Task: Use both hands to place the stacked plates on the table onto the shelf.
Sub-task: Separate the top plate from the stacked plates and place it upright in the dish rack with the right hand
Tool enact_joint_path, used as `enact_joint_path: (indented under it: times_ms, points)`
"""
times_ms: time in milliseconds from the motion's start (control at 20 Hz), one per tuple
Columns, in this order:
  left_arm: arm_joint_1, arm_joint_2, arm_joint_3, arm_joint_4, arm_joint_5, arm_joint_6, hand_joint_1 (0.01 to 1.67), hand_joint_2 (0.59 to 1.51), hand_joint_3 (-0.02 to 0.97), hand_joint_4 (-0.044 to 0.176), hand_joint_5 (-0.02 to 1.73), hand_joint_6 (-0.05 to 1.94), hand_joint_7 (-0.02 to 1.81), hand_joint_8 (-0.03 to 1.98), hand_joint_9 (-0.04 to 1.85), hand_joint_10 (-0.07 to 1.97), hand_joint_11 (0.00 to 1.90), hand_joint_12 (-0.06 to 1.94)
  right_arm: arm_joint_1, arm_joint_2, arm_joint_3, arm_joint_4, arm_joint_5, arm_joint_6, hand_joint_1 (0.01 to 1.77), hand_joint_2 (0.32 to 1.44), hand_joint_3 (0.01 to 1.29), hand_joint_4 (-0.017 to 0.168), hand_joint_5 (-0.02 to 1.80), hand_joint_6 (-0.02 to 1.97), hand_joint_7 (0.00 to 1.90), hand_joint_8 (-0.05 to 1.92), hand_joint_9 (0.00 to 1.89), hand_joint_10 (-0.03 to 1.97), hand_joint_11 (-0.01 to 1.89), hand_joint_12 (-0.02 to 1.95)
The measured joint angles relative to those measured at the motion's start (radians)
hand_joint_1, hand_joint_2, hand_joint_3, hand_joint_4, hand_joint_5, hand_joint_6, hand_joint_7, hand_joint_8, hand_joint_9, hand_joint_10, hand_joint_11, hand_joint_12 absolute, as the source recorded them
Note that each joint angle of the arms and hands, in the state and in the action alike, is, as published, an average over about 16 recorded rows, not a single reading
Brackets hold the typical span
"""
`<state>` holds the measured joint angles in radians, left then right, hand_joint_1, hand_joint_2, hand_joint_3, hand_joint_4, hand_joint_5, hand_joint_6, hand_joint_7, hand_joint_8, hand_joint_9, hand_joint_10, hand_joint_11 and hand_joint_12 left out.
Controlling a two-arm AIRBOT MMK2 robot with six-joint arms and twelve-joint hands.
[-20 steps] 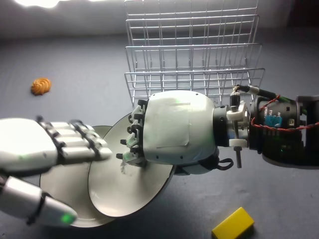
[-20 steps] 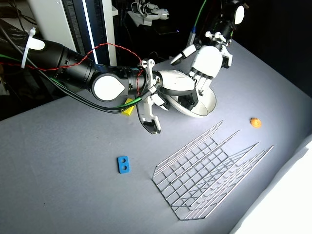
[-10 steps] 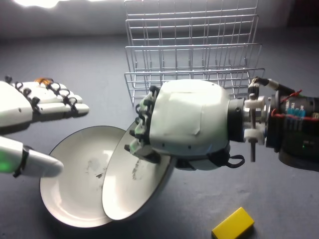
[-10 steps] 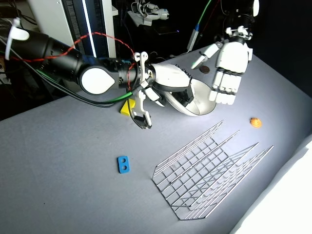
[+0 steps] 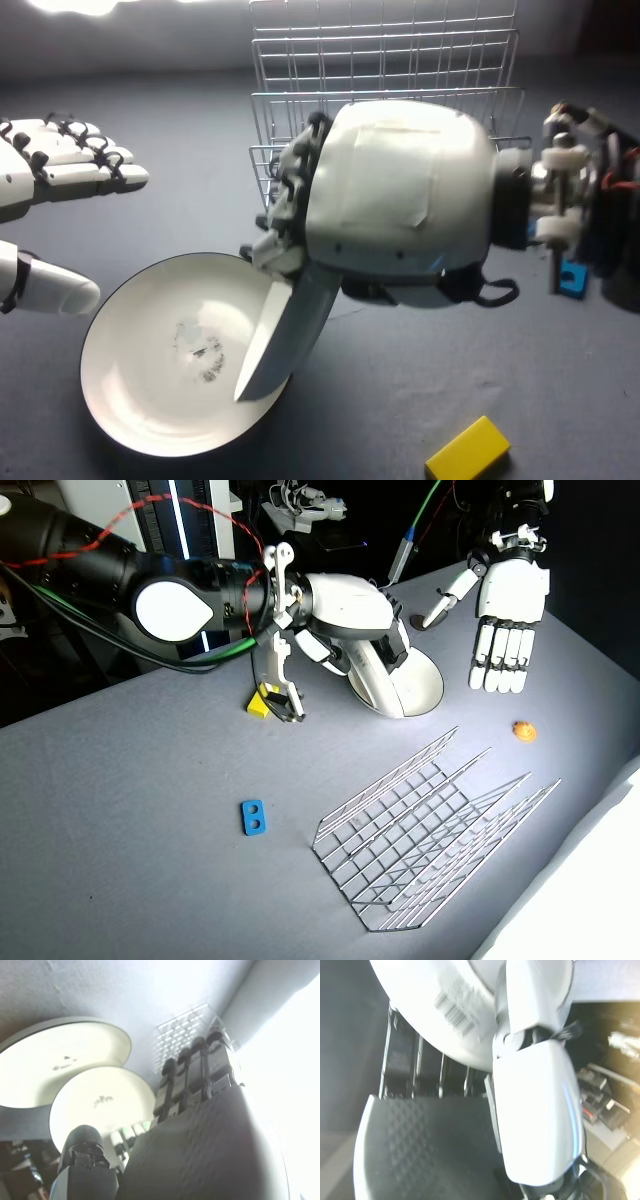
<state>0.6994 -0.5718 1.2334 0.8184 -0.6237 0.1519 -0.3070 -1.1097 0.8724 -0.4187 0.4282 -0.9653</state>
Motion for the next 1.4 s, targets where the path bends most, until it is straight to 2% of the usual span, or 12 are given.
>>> enact_joint_path:
  times_ms: [400,700,1050,1400]
  points:
    - [-0.026,0.006,0.01,0.038,-0.004,0.001,0.01,1.1,0.011,0.005,0.04,0.01,0.02,0.01,0.02,0.01,0.02,0.01,0.102,0.091,-0.058,0.028,-0.01,0.022,1.33,0.99,0.01,0.002,0.86,1.1,0.98,0.96,0.96,1.12,0.79,1.23]
    - [-0.015,0.007,0.019,0.096,-0.054,0.005,0.01,1.1,0.011,0.005,0.03,0.01,0.02,0.01,0.02,0.01,0.02,0.01,0.182,0.135,-0.06,0.058,-0.033,0.115,1.33,0.99,0.01,0.0,0.87,1.09,0.99,0.94,0.97,1.11,0.8,1.23]
    - [0.029,0.007,0.04,0.191,-0.147,0.016,0.01,1.102,0.012,0.005,0.02,0.01,0.02,0.01,0.02,0.01,0.02,0.01,0.263,0.153,-0.002,0.118,-0.096,0.319,1.34,0.99,0.01,-0.002,0.86,1.08,0.99,0.95,0.98,1.09,0.81,1.2]
    - [0.088,0.007,0.06,0.297,-0.23,0.029,0.01,1.104,0.012,0.005,0.02,0.01,0.02,0.01,0.02,0.01,0.02,0.01,0.313,0.134,0.094,0.204,-0.177,0.508,1.35,0.99,0.01,-0.005,0.86,1.09,0.98,0.97,0.96,1.1,0.8,1.2]
